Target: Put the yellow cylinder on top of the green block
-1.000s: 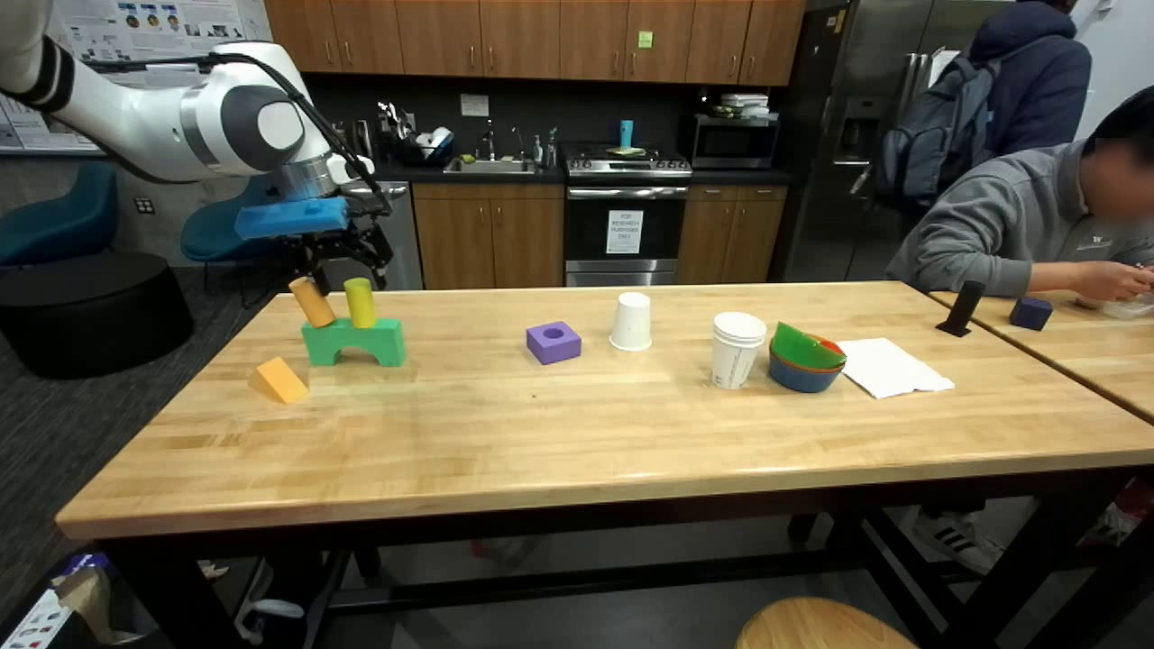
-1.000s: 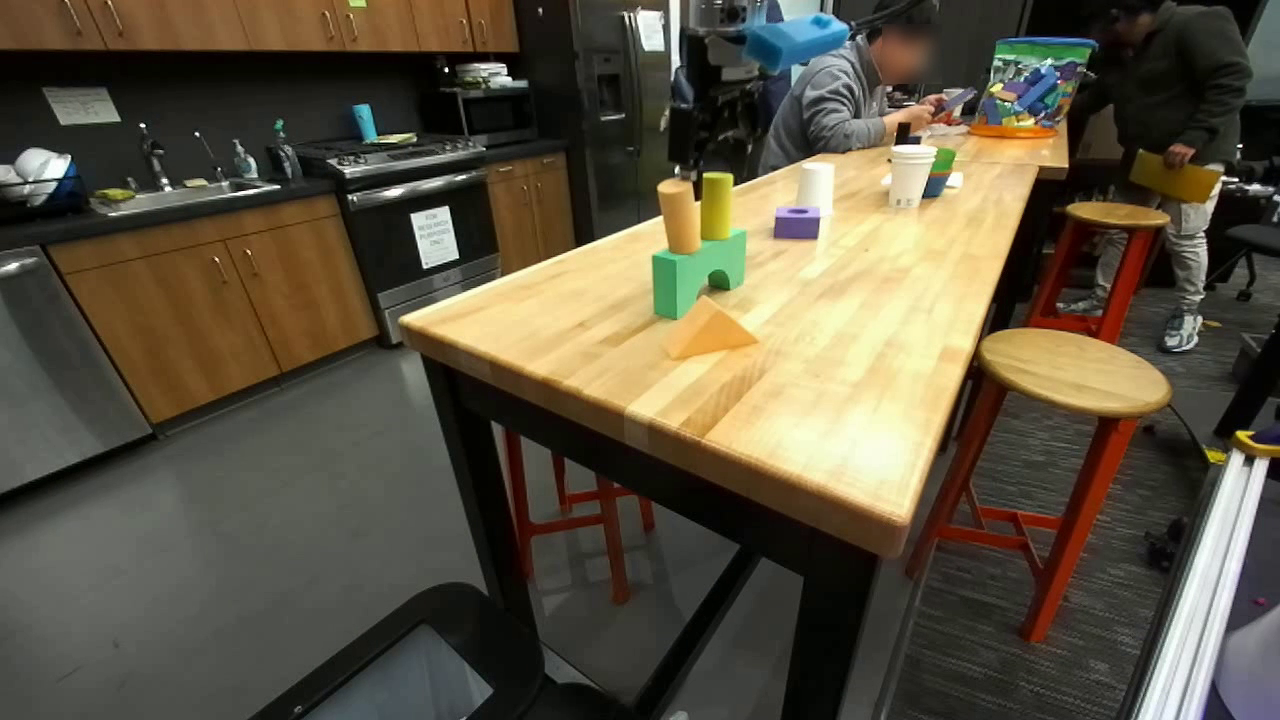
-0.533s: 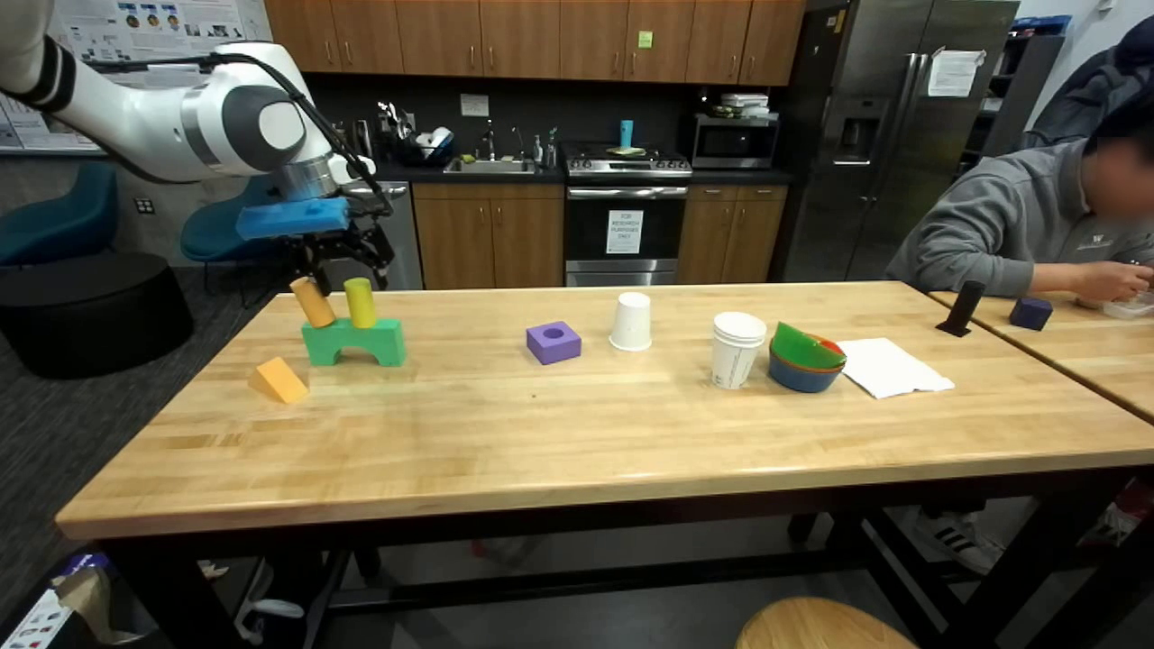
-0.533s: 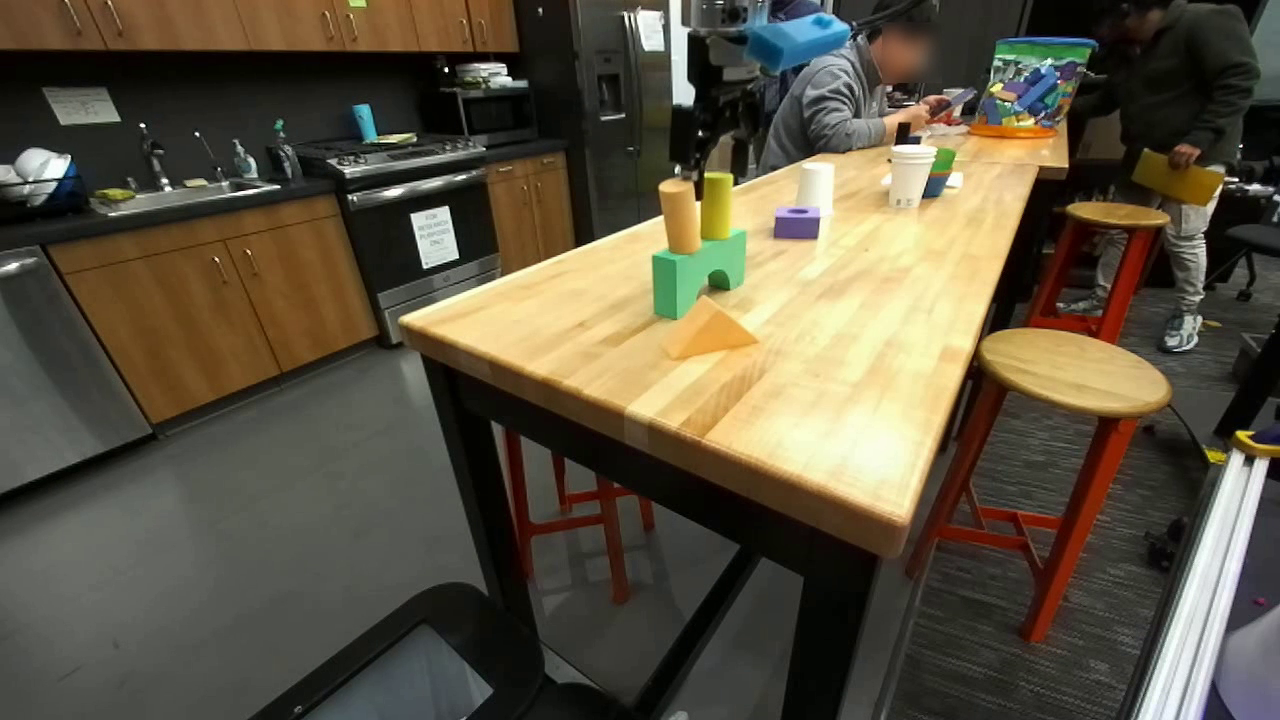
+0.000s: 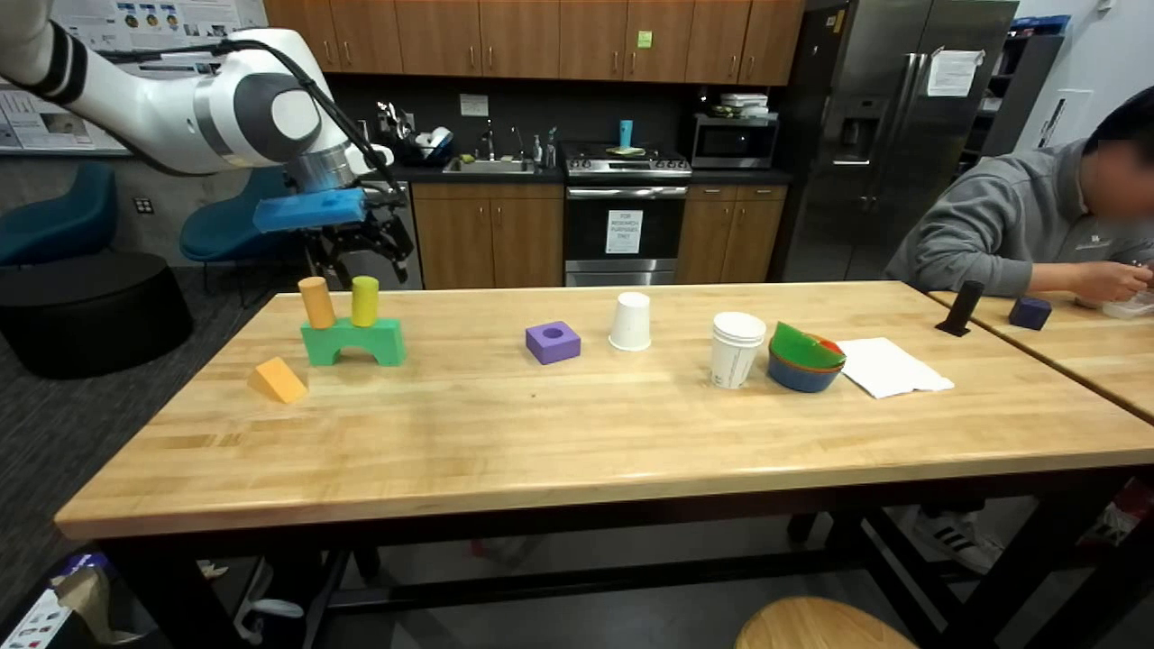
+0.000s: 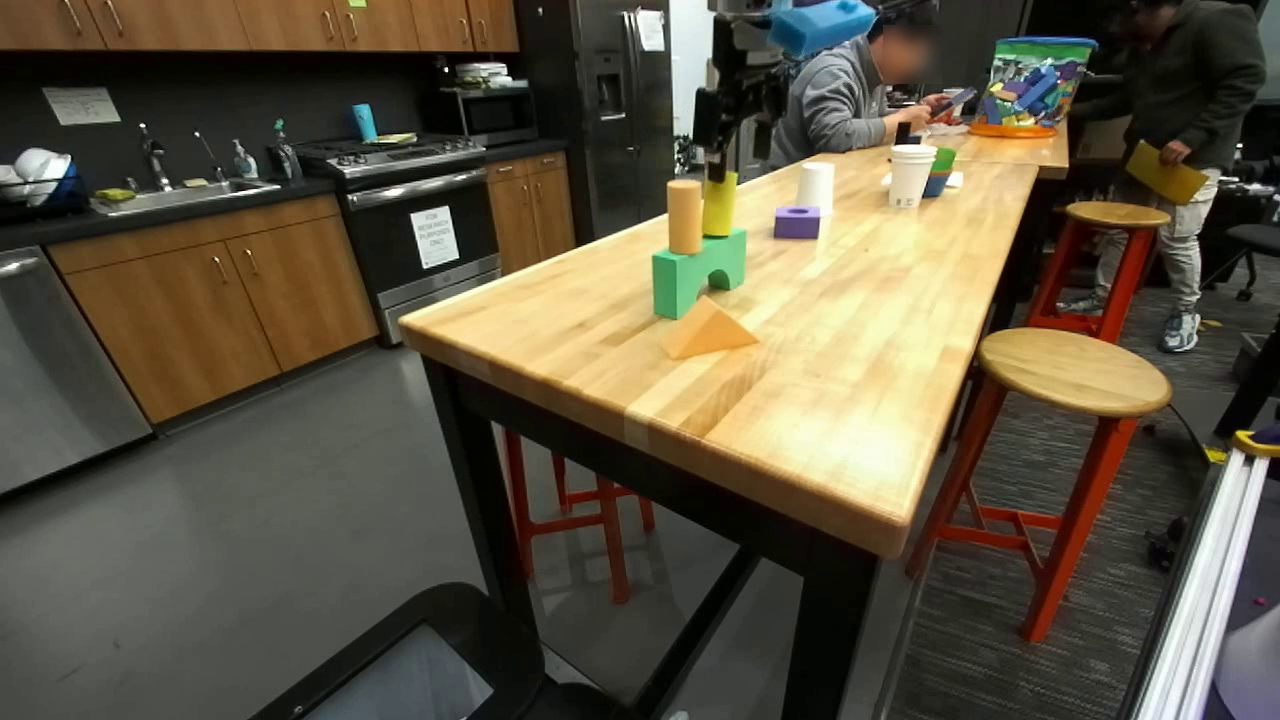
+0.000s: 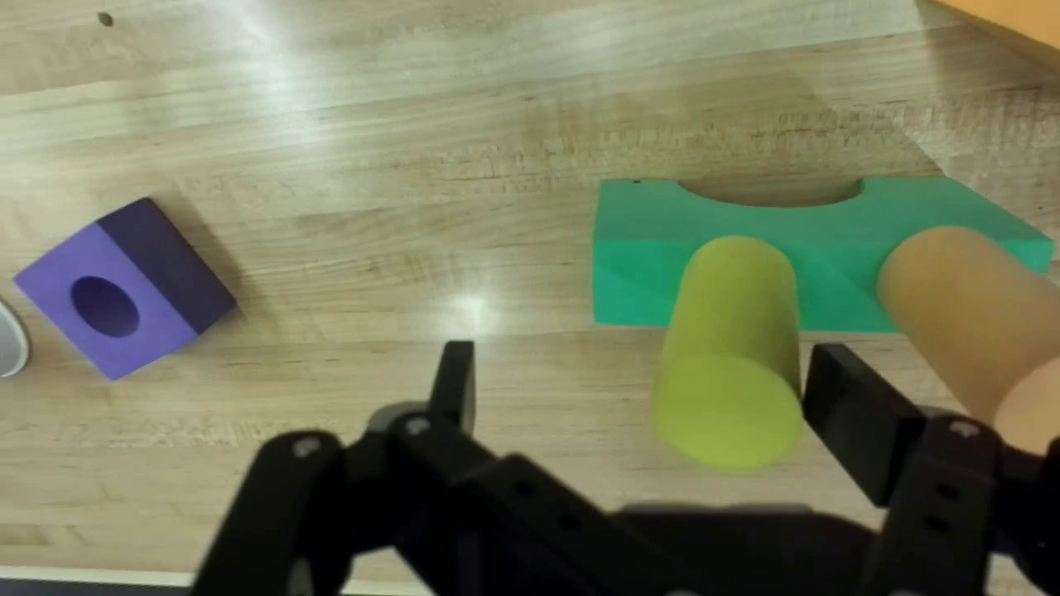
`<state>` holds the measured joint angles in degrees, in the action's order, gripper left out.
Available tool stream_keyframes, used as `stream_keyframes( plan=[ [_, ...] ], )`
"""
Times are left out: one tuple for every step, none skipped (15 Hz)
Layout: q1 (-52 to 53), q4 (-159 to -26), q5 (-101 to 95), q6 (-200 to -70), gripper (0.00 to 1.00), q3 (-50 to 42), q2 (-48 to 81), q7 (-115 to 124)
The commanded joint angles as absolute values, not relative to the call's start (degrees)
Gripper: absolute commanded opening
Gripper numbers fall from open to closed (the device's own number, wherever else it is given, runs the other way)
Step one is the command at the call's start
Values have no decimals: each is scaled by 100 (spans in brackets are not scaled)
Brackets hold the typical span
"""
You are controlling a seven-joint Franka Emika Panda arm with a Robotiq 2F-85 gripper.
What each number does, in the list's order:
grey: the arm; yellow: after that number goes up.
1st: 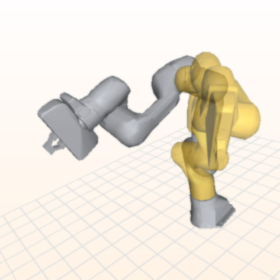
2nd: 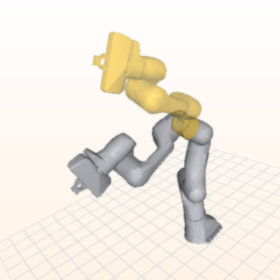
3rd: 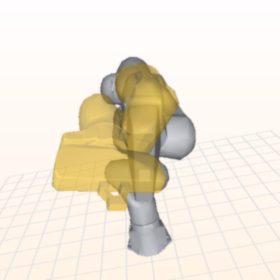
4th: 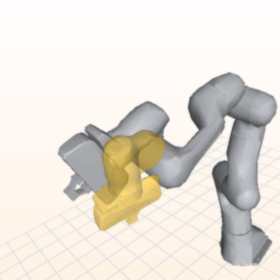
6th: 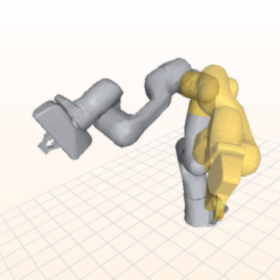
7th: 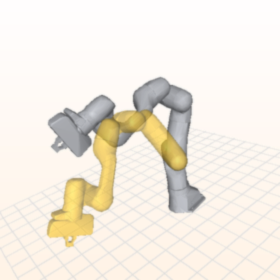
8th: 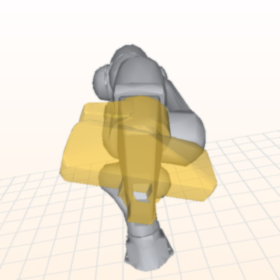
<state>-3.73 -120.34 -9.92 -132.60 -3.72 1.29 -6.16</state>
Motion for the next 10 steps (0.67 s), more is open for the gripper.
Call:
stream_keyframes(
  plan=[
    [-467,-12259,-1274,-13271,100,-471,-495,-529],
    [-481,-12266,-1349,-13263,100,-477,-604,-519],
    [-473,-12309,-1276,-13269,100,-471,-763,-739],
    [-460,-12307,-1326,-13238,100,-454,-854,-734],
    [-456,-12295,-1392,-13230,100,-431,-913,-665],
    [-459,-12294,-1434,-13208,100,-411,-978,-620],
    [-455,-12304,-1422,-13214,100,-399,-1043,-654],
    [-462,-12316,-1429,-13189,100,-390,-1099,-627],
    [-469,-12334,-1444,-13180,100,-386,-1138,-619],
    [-469,-12343,-1396,-13148,100,-391,-1155,-628]
  ],
)
